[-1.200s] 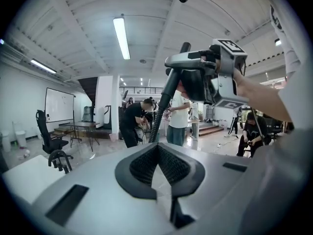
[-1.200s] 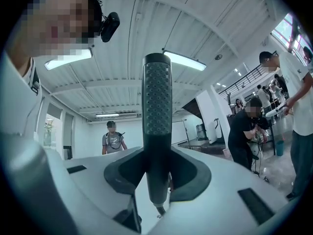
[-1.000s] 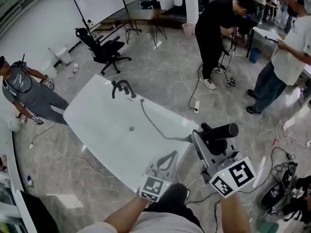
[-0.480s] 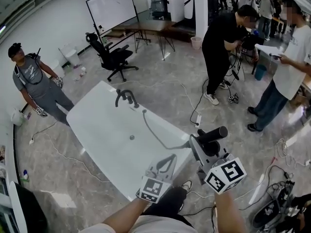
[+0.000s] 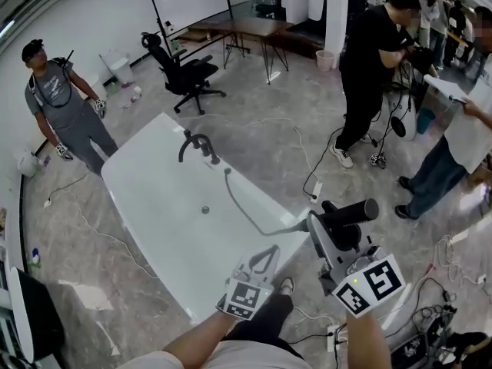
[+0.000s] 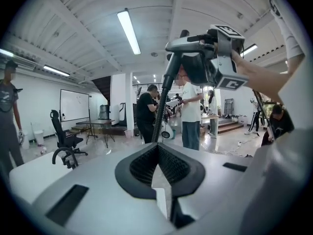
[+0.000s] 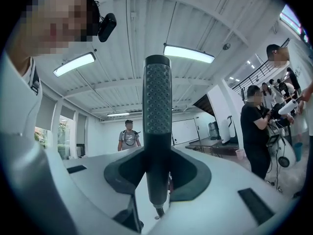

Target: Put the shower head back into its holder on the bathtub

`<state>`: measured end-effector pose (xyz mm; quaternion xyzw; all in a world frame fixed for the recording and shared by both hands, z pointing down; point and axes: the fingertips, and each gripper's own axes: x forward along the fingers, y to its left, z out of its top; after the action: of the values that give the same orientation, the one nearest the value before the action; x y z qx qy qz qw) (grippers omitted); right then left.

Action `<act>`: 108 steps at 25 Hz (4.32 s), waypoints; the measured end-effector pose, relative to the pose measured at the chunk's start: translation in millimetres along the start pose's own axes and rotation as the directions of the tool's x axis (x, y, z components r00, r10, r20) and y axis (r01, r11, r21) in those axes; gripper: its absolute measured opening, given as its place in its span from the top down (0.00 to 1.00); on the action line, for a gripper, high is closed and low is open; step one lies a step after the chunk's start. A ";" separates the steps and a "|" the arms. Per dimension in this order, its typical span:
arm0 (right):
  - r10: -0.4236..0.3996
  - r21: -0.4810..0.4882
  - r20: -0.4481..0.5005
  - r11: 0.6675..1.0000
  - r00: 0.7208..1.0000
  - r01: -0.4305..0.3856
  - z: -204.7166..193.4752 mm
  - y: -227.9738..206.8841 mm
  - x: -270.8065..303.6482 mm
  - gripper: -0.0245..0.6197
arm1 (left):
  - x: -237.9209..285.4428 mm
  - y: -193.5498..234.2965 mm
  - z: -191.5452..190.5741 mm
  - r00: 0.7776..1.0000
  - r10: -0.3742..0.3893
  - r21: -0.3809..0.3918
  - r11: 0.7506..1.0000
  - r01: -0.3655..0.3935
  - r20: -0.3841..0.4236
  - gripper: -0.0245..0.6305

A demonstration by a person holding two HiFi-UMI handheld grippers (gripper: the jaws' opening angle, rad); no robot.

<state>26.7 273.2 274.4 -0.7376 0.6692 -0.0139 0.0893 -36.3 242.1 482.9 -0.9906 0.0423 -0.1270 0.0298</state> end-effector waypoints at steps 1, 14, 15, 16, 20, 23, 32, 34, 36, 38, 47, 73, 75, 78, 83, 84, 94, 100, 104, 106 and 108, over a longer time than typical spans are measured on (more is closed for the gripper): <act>0.009 0.001 -0.001 1.000 1.000 -0.009 1.0 -4.6 4.0 0.76 | 7.2 2.5 -2.6 1.000 0.007 0.003 1.000 -0.007 -0.004 0.96; 0.084 0.019 -0.050 0.996 0.995 -0.083 -3.1 -98.6 77.6 0.76 | 119.7 59.6 -1.1 0.996 0.082 -0.025 0.996 -0.083 -0.018 0.96; 0.093 0.015 -0.052 0.996 0.994 -0.092 -2.7 -101.6 81.5 0.76 | 123.7 62.2 -1.1 0.996 0.091 -0.028 0.995 -0.091 -0.016 0.96; 0.104 0.011 -0.054 0.995 0.993 -0.103 -0.8 -102.8 86.0 0.76 | 126.4 65.4 -0.5 0.995 0.101 -0.031 0.994 -0.101 -0.013 0.96; 0.145 -0.007 -0.051 0.989 0.988 -0.146 14.8 -105.7 110.9 0.76 | 137.5 83.7 11.6 0.992 0.129 -0.034 0.991 -0.129 -0.010 0.96; 0.172 -0.005 -0.046 0.985 0.984 -0.172 20.1 -111.1 125.7 0.76 | 146.0 94.3 13.4 0.988 0.154 -0.040 0.987 -0.155 -0.019 0.96; 0.275 -0.001 -0.023 0.961 0.961 -0.275 37.6 -130.6 149.4 0.76 | 175.1 110.6 12.2 0.967 0.249 -0.032 0.968 -0.250 -0.049 0.96; 0.311 0.006 -0.021 0.950 0.950 -0.311 40.9 -139.8 157.0 0.76 | 185.7 115.4 12.1 0.959 0.278 -0.035 0.959 -0.280 -0.058 0.96; 0.349 0.015 -0.020 0.937 0.937 -0.349 44.1 -150.3 163.6 0.76 | 198.0 117.6 9.6 0.948 0.309 -0.045 0.949 -0.313 -0.072 0.96; 0.388 0.022 -0.021 0.922 0.921 -0.388 50.8 -160.4 171.4 0.76 | 210.8 119.7 7.6 0.937 0.339 -0.056 0.937 -0.344 -0.089 0.96; 0.564 0.053 -0.034 0.825 0.825 -0.562 75.3 -203.2 208.1 0.76 | 262.6 144.3 -11.7 0.834 0.521 -0.104 0.833 -0.543 -0.184 0.95; 0.732 0.064 -0.055 0.681 0.679 -0.729 79.5 -176.9 263.1 0.76 | 275.0 192.3 -177.5 0.698 0.552 -0.152 0.725 -0.672 -0.457 0.81; 0.731 0.060 -0.057 0.682 0.680 -0.729 80.2 -171.6 267.6 0.76 | 277.6 197.7 -180.6 0.707 0.543 -0.154 0.734 -0.662 -0.454 0.81; 0.725 0.061 -0.062 0.689 0.686 -0.723 78.0 -167.6 273.7 0.76 | 277.3 203.2 -189.6 0.707 0.536 -0.169 0.730 -0.663 -0.461 0.81; 0.717 0.063 -0.065 0.697 0.694 -0.714 73.3 -165.6 281.4 0.76 | 281.3 205.5 -217.1 0.707 0.501 -0.189 0.733 -0.653 -0.499 0.85; 0.715 0.063 -0.063 0.700 0.697 -0.712 73.3 -165.9 283.9 0.76 | 282.2 206.6 -223.6 0.705 0.492 -0.192 0.734 -0.651 -0.511 0.85; 0.696 0.052 -0.063 0.718 0.716 -0.694 66.4 -161.6 290.8 0.76 | 265.1 209.9 -253.7 0.692 0.441 -0.258 0.704 -0.661 -0.571 0.87; 0.689 0.040 -0.086 0.724 0.719 -0.689 52.7 -158.6 295.9 0.76 | 252.4 248.5 -223.0 0.674 0.526 -0.296 0.629 -0.719 -0.519 0.87; 0.677 0.016 -0.088 0.735 0.731 -0.678 58.2 -157.4 298.5 0.76 | 248.6 278.0 -179.1 0.678 0.587 -0.284 0.626 -0.726 -0.441 0.87; 0.667 -0.002 -0.084 0.743 0.740 -0.670 64.1 -158.2 298.2 0.76 | 245.9 293.1 -155.0 0.683 0.617 -0.269 0.633 -0.726 -0.391 0.87; 0.661 -0.017 -0.075 0.748 0.747 -0.663 69.6 -159.1 298.2 0.76 | 242.4 309.4 -132.1 0.685 0.645 -0.251 0.640 -0.726 -0.337 0.87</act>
<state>224.2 0.1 200.3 -0.4536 0.8897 0.0090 0.0512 140.3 -94.1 649.3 -0.8661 0.4427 -0.2026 -0.1136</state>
